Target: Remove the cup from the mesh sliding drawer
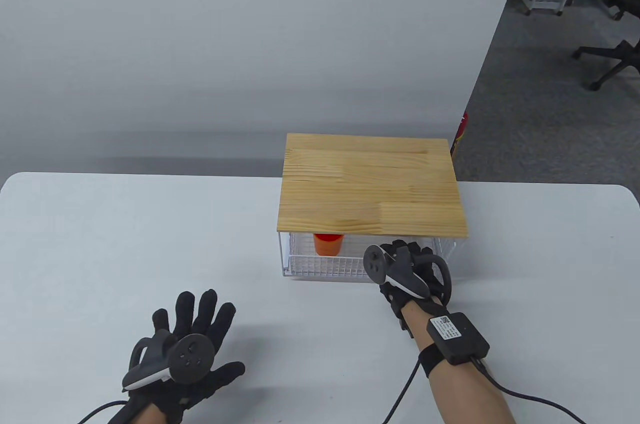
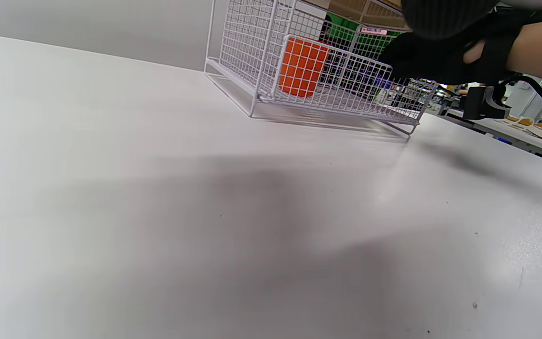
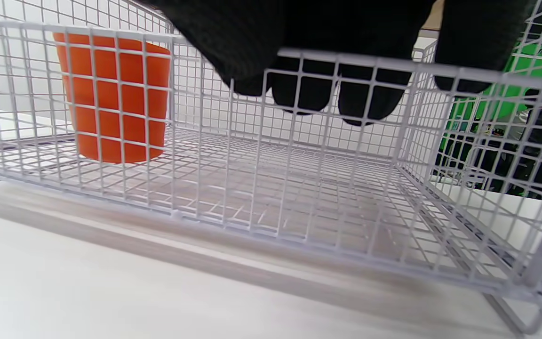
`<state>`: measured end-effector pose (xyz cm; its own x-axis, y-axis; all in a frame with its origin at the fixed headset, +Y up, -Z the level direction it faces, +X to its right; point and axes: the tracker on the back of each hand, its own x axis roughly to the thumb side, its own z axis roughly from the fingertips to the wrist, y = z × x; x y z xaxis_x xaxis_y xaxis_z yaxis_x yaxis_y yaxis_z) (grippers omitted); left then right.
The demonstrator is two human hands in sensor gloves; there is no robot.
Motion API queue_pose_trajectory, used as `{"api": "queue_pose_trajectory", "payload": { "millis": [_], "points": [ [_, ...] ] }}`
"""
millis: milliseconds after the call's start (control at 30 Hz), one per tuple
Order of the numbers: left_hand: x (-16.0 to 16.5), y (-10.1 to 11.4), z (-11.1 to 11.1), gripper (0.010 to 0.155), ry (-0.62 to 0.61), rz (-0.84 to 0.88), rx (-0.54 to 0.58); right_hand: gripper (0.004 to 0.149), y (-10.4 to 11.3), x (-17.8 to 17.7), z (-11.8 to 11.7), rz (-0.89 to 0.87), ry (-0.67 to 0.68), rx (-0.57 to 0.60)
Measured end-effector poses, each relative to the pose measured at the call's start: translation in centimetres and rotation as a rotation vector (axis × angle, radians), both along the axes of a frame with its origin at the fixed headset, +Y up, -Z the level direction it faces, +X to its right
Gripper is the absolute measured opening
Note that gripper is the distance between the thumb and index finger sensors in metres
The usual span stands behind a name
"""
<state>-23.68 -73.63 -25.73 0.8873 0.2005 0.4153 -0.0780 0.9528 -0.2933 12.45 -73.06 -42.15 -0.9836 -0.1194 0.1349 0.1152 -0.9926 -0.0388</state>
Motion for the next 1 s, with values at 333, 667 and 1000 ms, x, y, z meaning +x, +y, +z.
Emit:
{"api": "queue_pose_trajectory", "payload": {
  "millis": [333,667,1000],
  "points": [
    [-0.1,0.0,0.0,0.098,0.005,0.001,0.001,0.030,0.0,0.1,0.4,0.014,0.015,-0.012],
    [0.0,0.0,0.1,0.098,0.003,0.000,0.000,0.030,0.0,0.0,1.4,0.037,0.039,-0.003],
    [0.0,0.0,0.1,0.098,0.009,-0.005,-0.002,0.029,0.0,0.2,2.3,0.016,0.054,-0.004]
  ]
}}
